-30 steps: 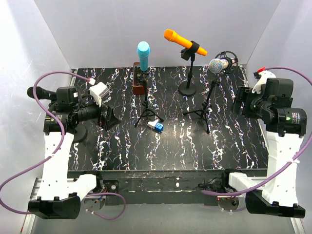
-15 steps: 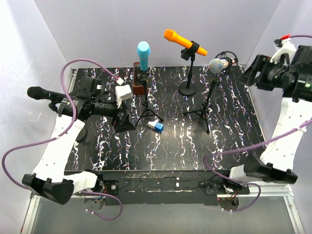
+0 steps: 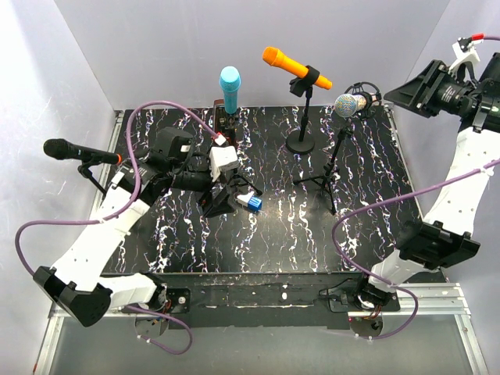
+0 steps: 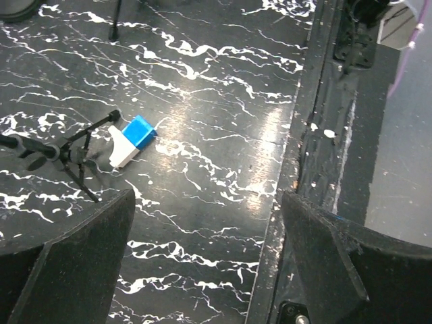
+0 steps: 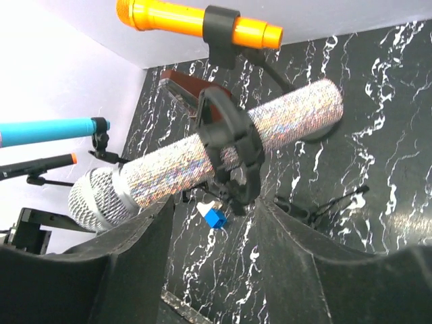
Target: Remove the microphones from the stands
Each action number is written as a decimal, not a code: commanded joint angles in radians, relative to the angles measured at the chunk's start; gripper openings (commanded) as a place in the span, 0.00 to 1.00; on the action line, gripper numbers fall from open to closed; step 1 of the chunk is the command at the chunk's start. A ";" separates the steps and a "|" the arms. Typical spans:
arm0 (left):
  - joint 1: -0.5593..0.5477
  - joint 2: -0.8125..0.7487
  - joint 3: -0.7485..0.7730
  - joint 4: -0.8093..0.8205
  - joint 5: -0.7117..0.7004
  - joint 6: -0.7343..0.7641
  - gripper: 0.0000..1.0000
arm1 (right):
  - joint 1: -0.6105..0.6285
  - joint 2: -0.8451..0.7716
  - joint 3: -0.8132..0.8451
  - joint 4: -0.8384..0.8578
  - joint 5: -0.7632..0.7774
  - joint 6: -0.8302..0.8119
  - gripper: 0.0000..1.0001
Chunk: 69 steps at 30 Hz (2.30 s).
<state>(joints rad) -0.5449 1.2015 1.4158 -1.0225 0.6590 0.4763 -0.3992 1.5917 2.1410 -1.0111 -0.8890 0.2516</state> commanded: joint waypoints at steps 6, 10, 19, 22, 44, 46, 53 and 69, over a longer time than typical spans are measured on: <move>-0.020 0.041 0.038 0.079 -0.110 -0.039 0.90 | 0.000 0.108 0.043 0.192 -0.076 0.054 0.51; -0.021 0.061 0.061 0.079 -0.116 -0.039 0.90 | 0.017 0.139 0.053 0.198 -0.085 0.041 0.50; -0.026 0.072 0.071 0.075 -0.142 -0.022 0.90 | 0.065 0.145 0.039 0.186 -0.116 0.011 0.50; -0.026 0.069 0.072 0.076 -0.142 -0.022 0.91 | 0.082 0.142 0.023 0.180 -0.108 0.002 0.48; -0.099 0.139 0.166 0.220 -0.094 -0.113 0.90 | 0.158 -0.108 -0.236 0.233 -0.145 0.204 0.01; -0.110 0.141 0.170 0.266 -0.105 -0.129 0.91 | 0.184 -0.147 -0.269 0.249 -0.134 0.206 0.01; -0.151 0.180 0.215 0.449 -0.168 -0.269 0.94 | 0.206 -0.226 -0.306 0.233 -0.094 0.226 0.01; -0.345 0.349 0.417 0.575 -0.242 -0.352 0.98 | 0.235 -0.412 -0.547 0.192 0.019 0.184 0.01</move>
<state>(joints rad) -0.8482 1.5597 1.7725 -0.4927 0.4652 0.1535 -0.1791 1.2026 1.6188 -0.7815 -0.8928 0.4412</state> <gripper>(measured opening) 0.981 0.074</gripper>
